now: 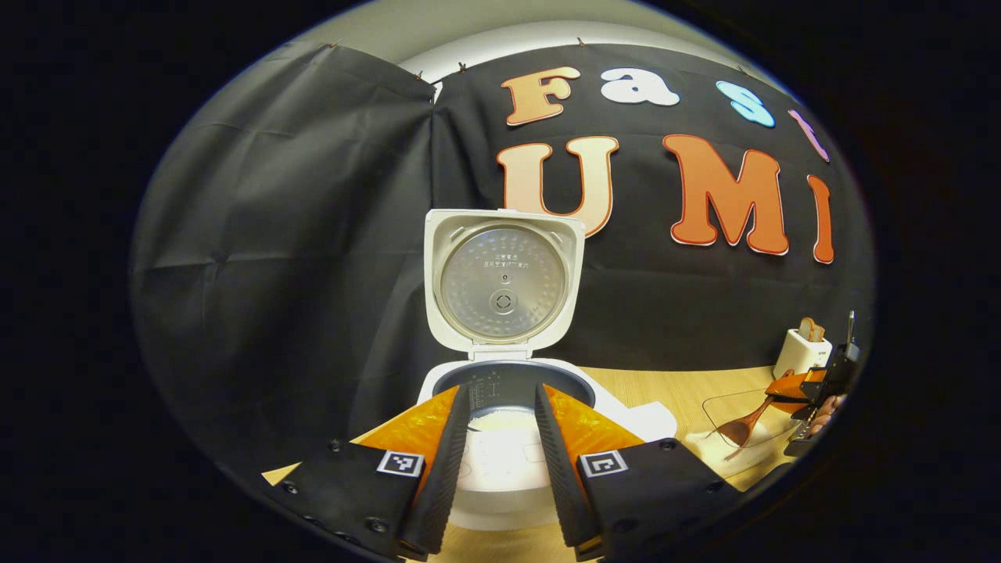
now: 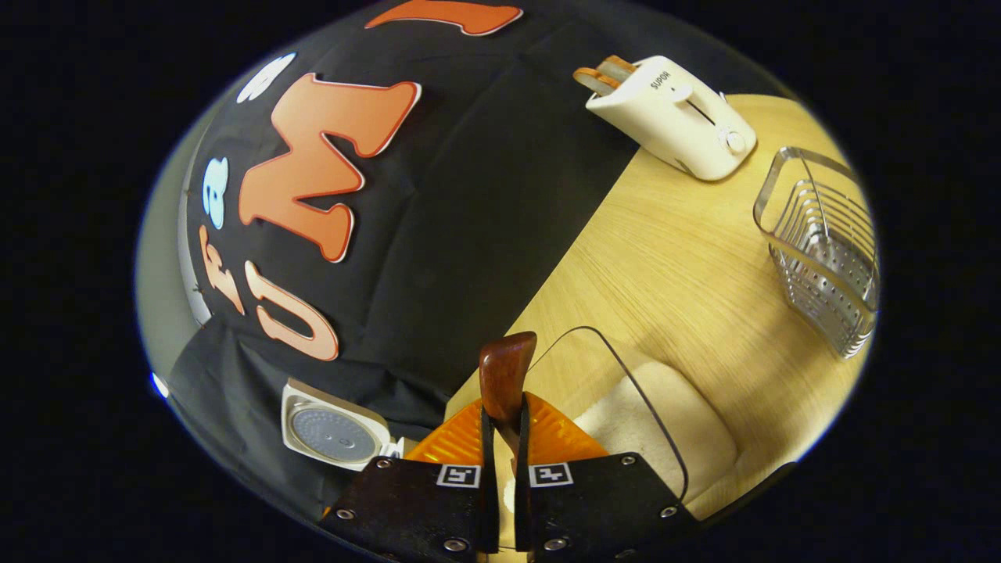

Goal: Close the left gripper, press the button to open the rice cooker; take a wooden spoon from the chopstick holder with the right hand, scoop a spoonful of rice and pour it into the rice cooker, then put the wooden spoon back into the chopstick holder.

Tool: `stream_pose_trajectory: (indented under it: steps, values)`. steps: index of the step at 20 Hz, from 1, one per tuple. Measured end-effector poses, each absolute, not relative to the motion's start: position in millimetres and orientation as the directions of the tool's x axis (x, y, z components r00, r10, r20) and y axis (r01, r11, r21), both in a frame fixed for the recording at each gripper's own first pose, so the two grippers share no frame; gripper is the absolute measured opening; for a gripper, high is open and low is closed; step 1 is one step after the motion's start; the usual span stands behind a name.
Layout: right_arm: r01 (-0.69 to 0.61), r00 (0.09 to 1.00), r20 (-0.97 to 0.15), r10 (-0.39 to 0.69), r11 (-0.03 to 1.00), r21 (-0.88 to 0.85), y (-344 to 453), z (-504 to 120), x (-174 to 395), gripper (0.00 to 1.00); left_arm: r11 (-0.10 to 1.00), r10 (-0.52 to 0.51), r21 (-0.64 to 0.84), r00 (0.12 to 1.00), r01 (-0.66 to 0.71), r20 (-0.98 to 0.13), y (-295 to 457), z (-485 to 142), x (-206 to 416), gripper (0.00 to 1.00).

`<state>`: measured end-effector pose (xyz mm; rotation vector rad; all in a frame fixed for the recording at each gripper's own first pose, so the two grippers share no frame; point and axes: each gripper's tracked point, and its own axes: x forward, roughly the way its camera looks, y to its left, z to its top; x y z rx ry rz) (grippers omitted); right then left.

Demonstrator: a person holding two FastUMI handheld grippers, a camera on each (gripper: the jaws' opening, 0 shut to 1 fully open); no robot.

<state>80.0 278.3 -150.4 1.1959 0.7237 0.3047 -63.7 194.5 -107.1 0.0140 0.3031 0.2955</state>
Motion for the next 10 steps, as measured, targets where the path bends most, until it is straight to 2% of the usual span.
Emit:
stream_pose_trajectory:
  steps: [10]
  values:
    - [0.265,0.757,-0.308,0.576,0.16,0.951,256.1,-145.8,80.3,0.08,0.954,0.3,0.064,0.914,-0.294,-0.275,194.3,-100.3,-68.0,0.58]
